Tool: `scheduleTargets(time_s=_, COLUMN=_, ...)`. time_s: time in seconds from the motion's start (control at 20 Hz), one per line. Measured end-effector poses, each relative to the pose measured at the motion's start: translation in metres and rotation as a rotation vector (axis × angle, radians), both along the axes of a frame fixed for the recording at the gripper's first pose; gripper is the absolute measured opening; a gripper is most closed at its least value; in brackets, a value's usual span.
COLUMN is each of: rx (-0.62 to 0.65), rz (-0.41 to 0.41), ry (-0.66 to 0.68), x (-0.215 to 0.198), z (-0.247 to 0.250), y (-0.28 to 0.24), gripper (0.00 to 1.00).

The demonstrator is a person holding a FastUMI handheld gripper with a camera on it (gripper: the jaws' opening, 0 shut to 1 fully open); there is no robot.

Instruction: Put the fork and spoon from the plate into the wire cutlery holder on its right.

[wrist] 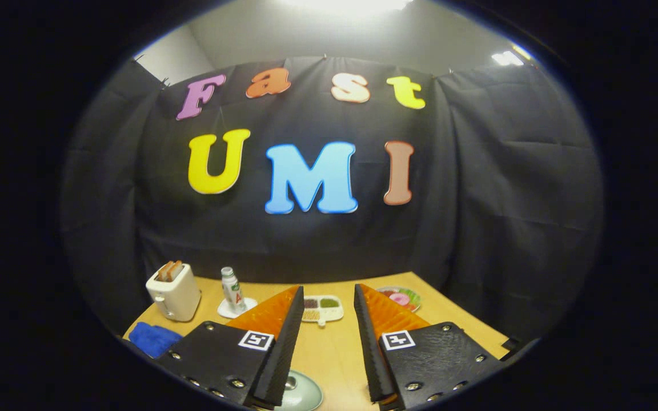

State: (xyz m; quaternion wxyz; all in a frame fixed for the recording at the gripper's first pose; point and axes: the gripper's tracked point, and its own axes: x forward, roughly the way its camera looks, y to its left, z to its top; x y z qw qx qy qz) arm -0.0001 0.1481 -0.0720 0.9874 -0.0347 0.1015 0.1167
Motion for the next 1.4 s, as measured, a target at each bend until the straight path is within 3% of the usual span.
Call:
scheduleTargets(time_s=0.3, rx=-0.017, rz=0.066, ry=0.359, x=-0.004, z=-0.126, y=0.036, gripper=0.55)
scheduleTargets(time_s=0.4, rx=-0.008, rz=0.064, ry=0.5, x=-0.015, z=-0.17, y=0.044, gripper=0.54)
scheduleTargets(time_s=0.45, rx=0.002, rz=0.062, ry=0.565, x=-0.023, z=-0.192, y=0.046, gripper=0.46)
scheduleTargets(time_s=0.65, rx=0.015, rz=0.038, ry=0.809, x=-0.058, z=-0.264, y=0.051, gripper=0.45)
scheduleTargets(time_s=1.0, rx=-0.016, rz=0.046, ry=0.958, x=-0.085, z=-0.308, y=0.064, gripper=0.46)
scheduleTargets(time_s=1.15, rx=-0.006, rz=0.066, ry=1.03, x=-0.095, z=-0.319, y=0.069, gripper=0.24)
scheduleTargets(time_s=1.2, rx=0.008, rz=0.05, ry=1.043, x=-0.095, z=-0.307, y=0.066, gripper=0.24)
scheduleTargets(time_s=1.3, rx=0.048, rz=0.049, ry=1.069, x=-0.091, z=-0.319, y=0.065, gripper=0.07)
scheduleTargets(time_s=1.4, rx=0.063, rz=0.046, ry=1.071, x=-0.092, z=-0.32, y=0.065, gripper=0.07)
